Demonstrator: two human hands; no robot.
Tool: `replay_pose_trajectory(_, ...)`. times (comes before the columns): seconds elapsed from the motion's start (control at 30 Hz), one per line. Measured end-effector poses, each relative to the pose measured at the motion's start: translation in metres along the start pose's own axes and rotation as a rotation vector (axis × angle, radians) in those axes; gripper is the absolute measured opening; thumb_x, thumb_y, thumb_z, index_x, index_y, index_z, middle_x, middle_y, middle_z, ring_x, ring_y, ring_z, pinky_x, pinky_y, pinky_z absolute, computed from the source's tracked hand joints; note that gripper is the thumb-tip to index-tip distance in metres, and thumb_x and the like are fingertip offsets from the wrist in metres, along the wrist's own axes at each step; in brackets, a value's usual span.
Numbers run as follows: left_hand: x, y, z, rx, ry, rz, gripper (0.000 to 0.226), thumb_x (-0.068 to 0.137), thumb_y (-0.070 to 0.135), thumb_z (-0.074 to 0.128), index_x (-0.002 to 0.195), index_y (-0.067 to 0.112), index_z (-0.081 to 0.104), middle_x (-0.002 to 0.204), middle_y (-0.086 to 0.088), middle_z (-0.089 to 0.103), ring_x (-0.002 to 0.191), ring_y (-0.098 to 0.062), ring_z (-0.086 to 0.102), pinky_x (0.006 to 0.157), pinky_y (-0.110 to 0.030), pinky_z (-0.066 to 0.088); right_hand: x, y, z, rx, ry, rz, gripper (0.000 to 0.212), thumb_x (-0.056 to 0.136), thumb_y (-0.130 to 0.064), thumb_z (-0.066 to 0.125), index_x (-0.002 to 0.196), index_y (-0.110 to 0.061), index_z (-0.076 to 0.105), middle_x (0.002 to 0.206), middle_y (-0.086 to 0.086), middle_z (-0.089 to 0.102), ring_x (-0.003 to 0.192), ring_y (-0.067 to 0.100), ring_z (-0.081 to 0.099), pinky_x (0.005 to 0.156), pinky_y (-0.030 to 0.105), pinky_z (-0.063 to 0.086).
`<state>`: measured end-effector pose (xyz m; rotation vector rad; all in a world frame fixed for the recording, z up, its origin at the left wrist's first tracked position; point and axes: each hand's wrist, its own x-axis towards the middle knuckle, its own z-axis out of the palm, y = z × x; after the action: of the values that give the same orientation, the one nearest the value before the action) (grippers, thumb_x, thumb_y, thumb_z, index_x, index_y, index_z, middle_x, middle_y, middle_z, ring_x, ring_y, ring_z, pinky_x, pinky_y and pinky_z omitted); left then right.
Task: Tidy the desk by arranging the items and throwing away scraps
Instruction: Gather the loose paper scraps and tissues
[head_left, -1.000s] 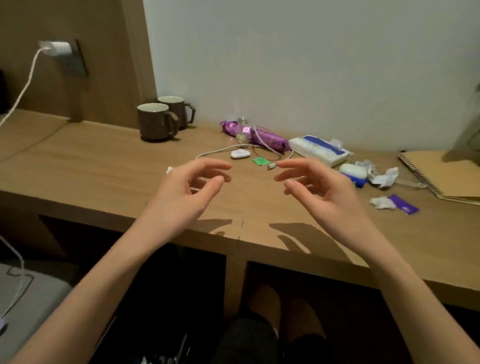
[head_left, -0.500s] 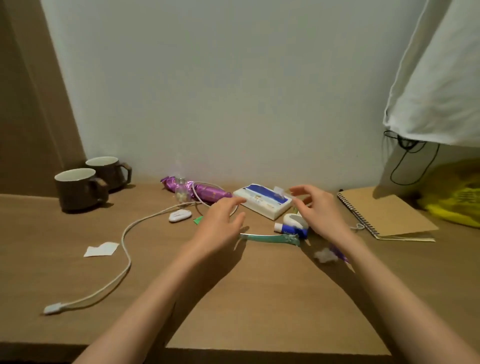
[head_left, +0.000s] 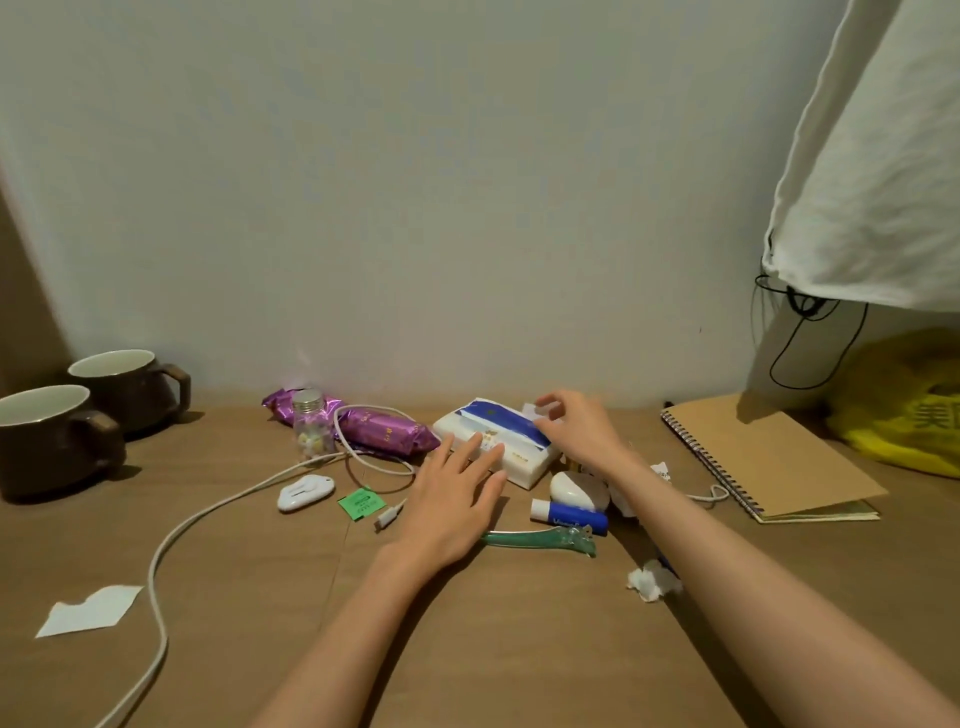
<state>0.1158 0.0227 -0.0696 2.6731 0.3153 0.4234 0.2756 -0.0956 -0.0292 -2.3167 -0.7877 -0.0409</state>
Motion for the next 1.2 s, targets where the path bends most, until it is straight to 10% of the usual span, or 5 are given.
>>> replay_pose_trajectory(0.37,-0.006,0.008,-0.015,-0.194,0.151,0.041,0.051,0.1,0.041,0.031,0.148,0.033,0.019,0.156,0.008,0.02,0.144,-0.008,0.013,0.117,-0.034,0.019,-0.023,-0.025,-0.038,0.114,0.208,-0.188,0.017,0.089,-0.02,0.064,0.106,-0.021,0.069,0.098,-0.007,0.069,0.086,0.003,0.062,0.073,0.016,0.051)
replay_pose_trajectory(0.57,-0.012,0.037,-0.046,-0.604,0.332,0.03,0.059,0.091,0.053,0.044,0.138,0.06,0.011,0.157,0.011,0.016,0.143,-0.013,0.019,0.109,-0.046,0.033,-0.076,-0.04,-0.06,0.166,0.087,-0.313,0.013,0.089,-0.02,0.065,0.101,-0.024,0.069,0.095,-0.015,0.068,0.088,-0.001,0.064,0.076,0.012,0.051)
replay_pose_trajectory(0.77,-0.017,0.045,-0.051,-0.901,0.182,-0.088,0.067,0.081,0.051,0.055,0.142,0.044,0.029,0.149,-0.003,0.036,0.134,-0.022,0.039,0.091,-0.025,0.044,-0.1,-0.035,-0.043,0.209,0.066,-0.411,0.013,0.086,-0.015,0.069,0.095,-0.024,0.07,0.091,-0.014,0.07,0.086,0.003,0.066,0.078,0.019,0.055)
replay_pose_trajectory(0.97,-0.021,0.046,-0.05,-1.184,0.114,-0.244,0.044,0.086,0.035,0.061,0.129,0.024,0.055,0.117,-0.005,0.063,0.103,-0.022,0.066,0.093,-0.037,0.053,-0.106,-0.032,-0.026,0.309,0.133,-0.404,0.015,0.085,-0.016,0.071,0.097,-0.02,0.062,0.091,-0.011,0.069,0.087,0.003,0.067,0.076,0.02,0.056)
replay_pose_trajectory(1.2,-0.019,0.044,-0.045,-1.107,0.219,-0.23,0.026,0.089,0.013,0.06,0.114,0.009,0.066,0.098,-0.001,0.07,0.091,-0.013,0.068,0.07,-0.018,0.058,-0.105,-0.029,-0.019,0.259,0.13,-0.364,0.017,0.082,-0.023,0.073,0.093,-0.023,0.06,0.089,-0.014,0.068,0.085,-0.001,0.068,0.073,0.016,0.056)
